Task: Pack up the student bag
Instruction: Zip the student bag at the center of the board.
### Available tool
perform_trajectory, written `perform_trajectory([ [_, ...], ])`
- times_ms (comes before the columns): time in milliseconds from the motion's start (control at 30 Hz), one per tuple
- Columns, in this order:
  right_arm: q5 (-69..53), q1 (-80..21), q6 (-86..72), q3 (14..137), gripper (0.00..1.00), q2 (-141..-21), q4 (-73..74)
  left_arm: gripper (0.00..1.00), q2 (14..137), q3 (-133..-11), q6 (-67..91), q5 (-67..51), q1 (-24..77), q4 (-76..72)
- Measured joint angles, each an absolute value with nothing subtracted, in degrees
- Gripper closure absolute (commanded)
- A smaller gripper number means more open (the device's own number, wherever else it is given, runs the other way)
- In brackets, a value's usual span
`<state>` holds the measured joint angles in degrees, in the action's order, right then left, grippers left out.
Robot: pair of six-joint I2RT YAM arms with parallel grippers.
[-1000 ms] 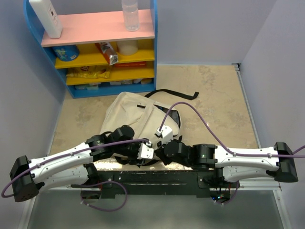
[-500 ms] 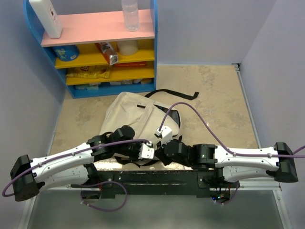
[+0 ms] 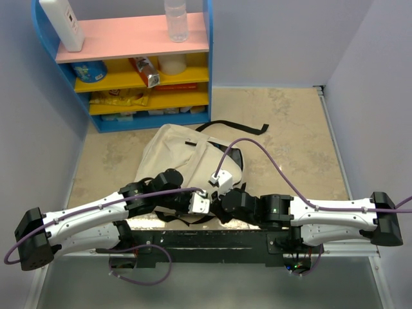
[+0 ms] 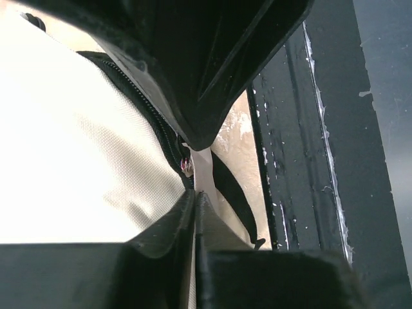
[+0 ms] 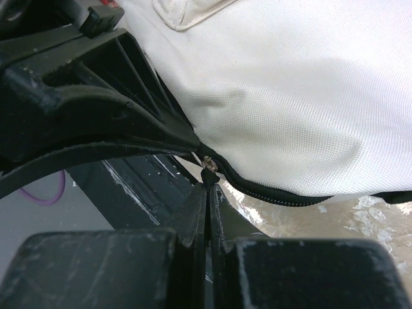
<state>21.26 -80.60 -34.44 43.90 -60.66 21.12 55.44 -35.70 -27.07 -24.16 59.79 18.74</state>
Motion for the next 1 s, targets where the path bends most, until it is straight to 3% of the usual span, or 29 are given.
perform_trajectory([
  [333, 21.5, -79.42, -34.74, 43.64, 1.0, -60.05, 22.26, 1.0, 55.57, -35.7, -28.69, -24.71, 59.79, 18.98],
  [667, 18.46, -67.24, -34.26, 41.98, 1.0, -58.24, 24.01, 1.0, 55.42, -36.18, -37.34, -26.98, 59.77, 21.28],
  [1000, 18.9, -61.52, -30.33, 43.48, 1.0, -60.71, 26.2, 1.0, 55.02, -37.28, -44.53, -28.88, 60.31, 27.0],
])
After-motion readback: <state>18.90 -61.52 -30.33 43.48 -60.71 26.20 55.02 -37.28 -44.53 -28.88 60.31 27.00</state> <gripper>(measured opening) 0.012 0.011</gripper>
